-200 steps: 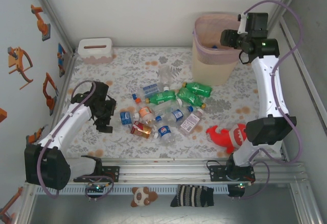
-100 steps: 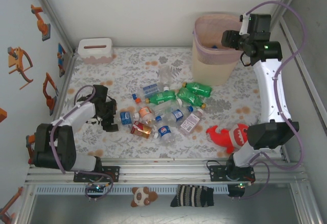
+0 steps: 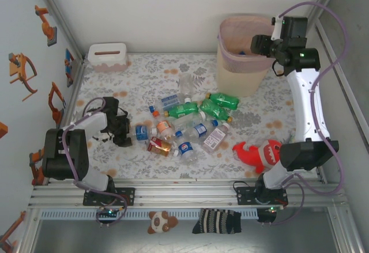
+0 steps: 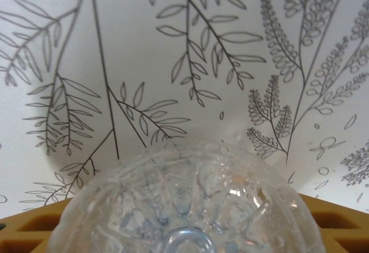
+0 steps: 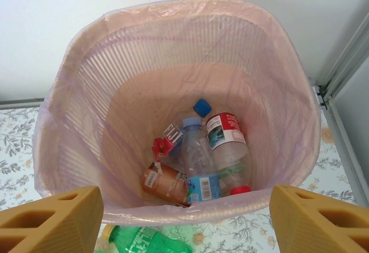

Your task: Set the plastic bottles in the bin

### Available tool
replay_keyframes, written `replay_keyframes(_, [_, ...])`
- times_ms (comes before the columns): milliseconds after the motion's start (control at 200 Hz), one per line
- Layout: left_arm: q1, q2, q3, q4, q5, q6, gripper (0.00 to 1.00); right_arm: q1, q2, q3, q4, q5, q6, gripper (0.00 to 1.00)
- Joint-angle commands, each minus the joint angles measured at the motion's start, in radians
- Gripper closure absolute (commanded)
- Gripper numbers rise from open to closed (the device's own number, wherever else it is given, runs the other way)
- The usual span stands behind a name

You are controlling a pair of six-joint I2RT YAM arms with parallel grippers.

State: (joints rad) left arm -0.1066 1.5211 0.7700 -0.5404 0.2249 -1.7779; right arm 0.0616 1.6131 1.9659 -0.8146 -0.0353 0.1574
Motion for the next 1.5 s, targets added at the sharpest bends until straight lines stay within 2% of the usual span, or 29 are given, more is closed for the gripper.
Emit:
replay_keyframes(0, [0.013,-0.03,0.013,-0.064,-0.01,0.016,0.4,-0.005,-0.04,-0.006,0.003,0.011,-0.001,0.25])
replay_keyframes(270, [0.055,-0.139,0.003,-0.097,-0.013,0.022,0.51,-0.005,-0.065,-0.019,0.012,-0.006,0.008,0.25])
replay_keyframes(461, [0.065,-0.227,-0.006,0.0,0.052,-0.003,0.54,-0.005,-0.11,-0.088,0.088,-0.135,0.025,0.26])
replay_keyframes(666, [0.053,-0.265,0.01,0.195,0.18,-0.073,0.55,0.006,-0.198,-0.285,0.372,-0.413,0.072,0.26])
replay_keyframes(871, [-0.017,-0.266,0.037,0.405,0.208,-0.227,0.57,0.082,-0.242,-0.478,0.728,-0.577,0.122,0.26])
replay_keyframes(1006, [-0.074,-0.236,0.102,0.509,0.202,-0.298,0.58,0.164,-0.232,-0.545,0.921,-0.606,0.143,0.25])
replay_keyframes(1332, [-0.148,-0.22,0.26,0.604,0.127,-0.374,0.59,0.311,-0.132,-0.636,1.408,-0.602,0.277,0.24])
replay_keyframes(1492, [-0.181,-0.248,0.302,0.617,0.07,-0.401,0.58,0.379,-0.063,-0.617,1.53,-0.584,0.283,0.23])
